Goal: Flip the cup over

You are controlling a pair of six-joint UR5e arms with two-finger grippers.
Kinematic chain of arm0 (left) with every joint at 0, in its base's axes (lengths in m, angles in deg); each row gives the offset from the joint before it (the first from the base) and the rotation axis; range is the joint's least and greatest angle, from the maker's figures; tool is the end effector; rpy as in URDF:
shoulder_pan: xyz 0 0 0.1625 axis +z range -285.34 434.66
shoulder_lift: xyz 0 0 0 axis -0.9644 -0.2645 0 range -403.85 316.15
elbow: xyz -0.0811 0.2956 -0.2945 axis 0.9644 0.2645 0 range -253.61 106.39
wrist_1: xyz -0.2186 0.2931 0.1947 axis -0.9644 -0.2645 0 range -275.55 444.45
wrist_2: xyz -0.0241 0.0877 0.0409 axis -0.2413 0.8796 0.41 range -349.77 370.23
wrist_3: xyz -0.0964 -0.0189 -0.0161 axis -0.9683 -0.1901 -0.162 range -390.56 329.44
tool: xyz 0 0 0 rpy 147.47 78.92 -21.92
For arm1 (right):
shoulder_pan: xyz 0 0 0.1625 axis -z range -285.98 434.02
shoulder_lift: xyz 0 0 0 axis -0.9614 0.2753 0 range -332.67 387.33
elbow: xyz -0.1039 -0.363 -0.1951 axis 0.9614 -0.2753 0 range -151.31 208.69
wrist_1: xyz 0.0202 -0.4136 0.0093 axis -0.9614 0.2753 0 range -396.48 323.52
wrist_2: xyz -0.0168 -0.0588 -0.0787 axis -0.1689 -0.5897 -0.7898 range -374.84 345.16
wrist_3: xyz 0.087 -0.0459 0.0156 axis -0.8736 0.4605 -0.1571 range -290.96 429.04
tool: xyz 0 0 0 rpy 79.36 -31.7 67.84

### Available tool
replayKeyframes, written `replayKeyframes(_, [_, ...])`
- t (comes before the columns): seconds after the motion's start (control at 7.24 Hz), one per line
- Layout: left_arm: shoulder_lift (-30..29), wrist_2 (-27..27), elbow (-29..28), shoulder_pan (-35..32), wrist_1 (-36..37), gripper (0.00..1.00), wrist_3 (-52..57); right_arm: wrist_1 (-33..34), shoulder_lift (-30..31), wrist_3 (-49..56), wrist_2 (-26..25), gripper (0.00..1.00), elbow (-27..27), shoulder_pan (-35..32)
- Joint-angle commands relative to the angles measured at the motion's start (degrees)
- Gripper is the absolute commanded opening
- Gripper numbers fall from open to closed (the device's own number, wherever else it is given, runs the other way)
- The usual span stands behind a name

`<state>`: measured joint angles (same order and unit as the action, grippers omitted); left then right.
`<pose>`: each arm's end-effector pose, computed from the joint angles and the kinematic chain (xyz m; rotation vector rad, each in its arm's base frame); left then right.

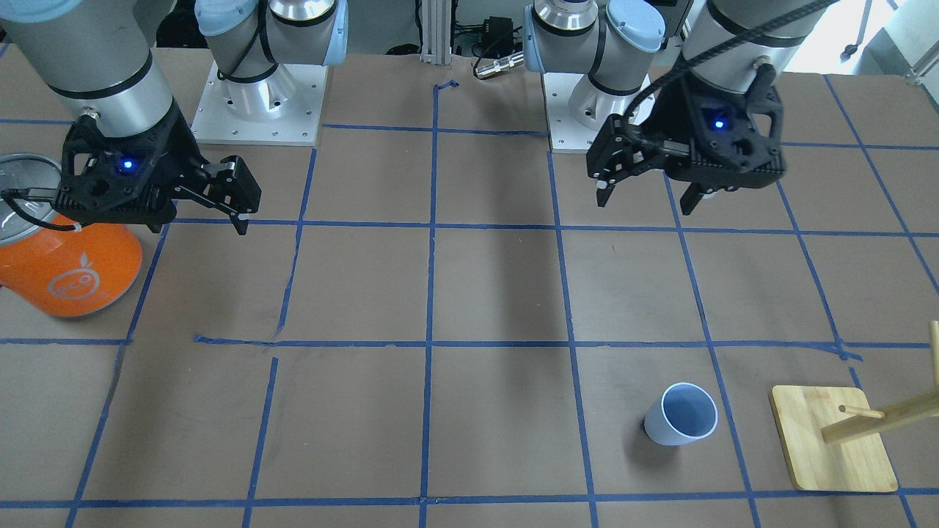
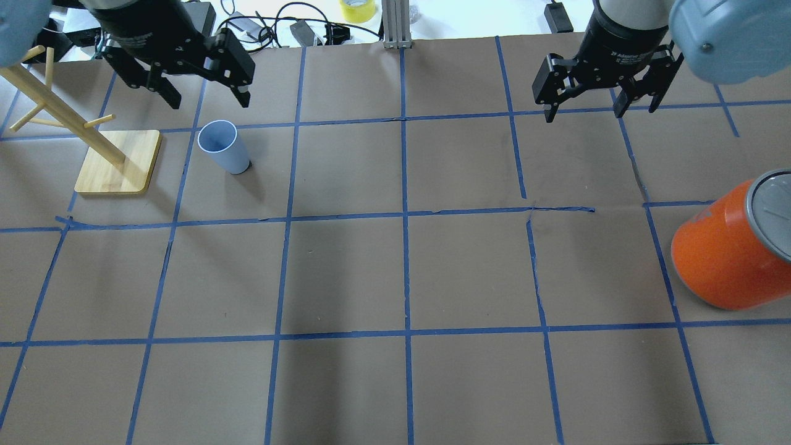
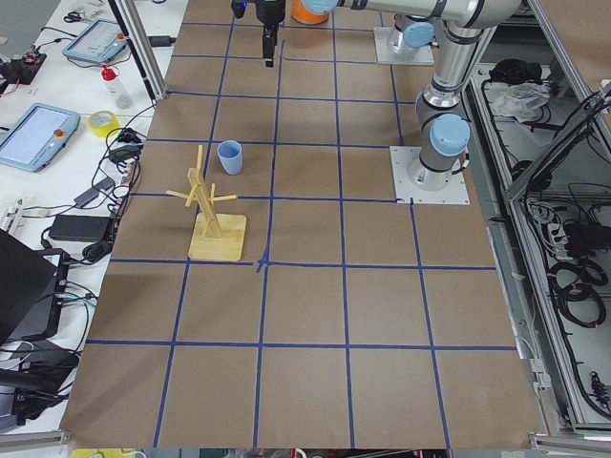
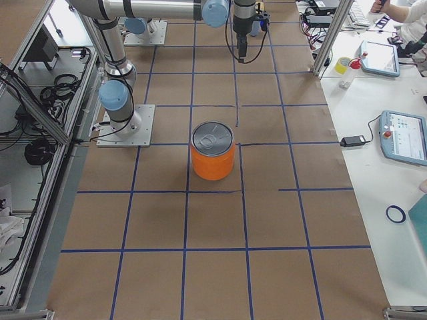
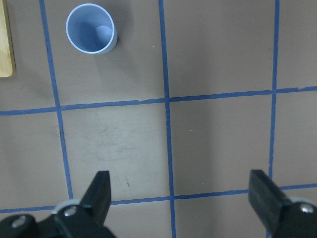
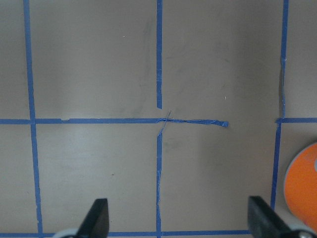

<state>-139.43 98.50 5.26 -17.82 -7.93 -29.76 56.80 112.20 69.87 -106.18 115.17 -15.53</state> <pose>-0.1595 -0.5304 0.5296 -0.0905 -3.1081 0.0857 0.1268 -0.5336 0.4782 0.0097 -3.1176 0.0448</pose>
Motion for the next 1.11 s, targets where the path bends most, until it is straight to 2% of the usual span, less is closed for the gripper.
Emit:
replayKeyframes(0.0, [-1.63,0.86,0.66,-4.2,4.11,1.0,-4.41,-0.55,0.04,-0.38,0.02,1.0,0.0,0.08])
replayKeyframes(0.14, [-0.5,1.47,3.11,-4.28,7.0,1.0,-3.71,-0.21,0.04,-0.47,0.02,1.0,0.0,0.08])
replayKeyframes(0.28, [1.42,5.21,6.0,-4.29,7.9,1.0,-2.83,-0.46,0.04,-0.56,0.02,1.0,0.0,-0.01])
replayKeyframes(0.41, [1.79,6.47,6.9,-4.02,8.35,1.0,-0.3,-0.38,0.04,-0.56,0.02,1.0,0.09,-0.01])
replayKeyframes(0.55, [1.79,6.13,6.74,-2.89,9.57,1.0,2.94,0.14,-0.05,-0.56,0.02,1.0,0.09,0.07])
replayKeyframes(0.97, [1.88,5.78,6.56,-0.87,9.76,1.0,2.27,0.15,-0.05,-0.38,0.2,1.0,0.09,0.08])
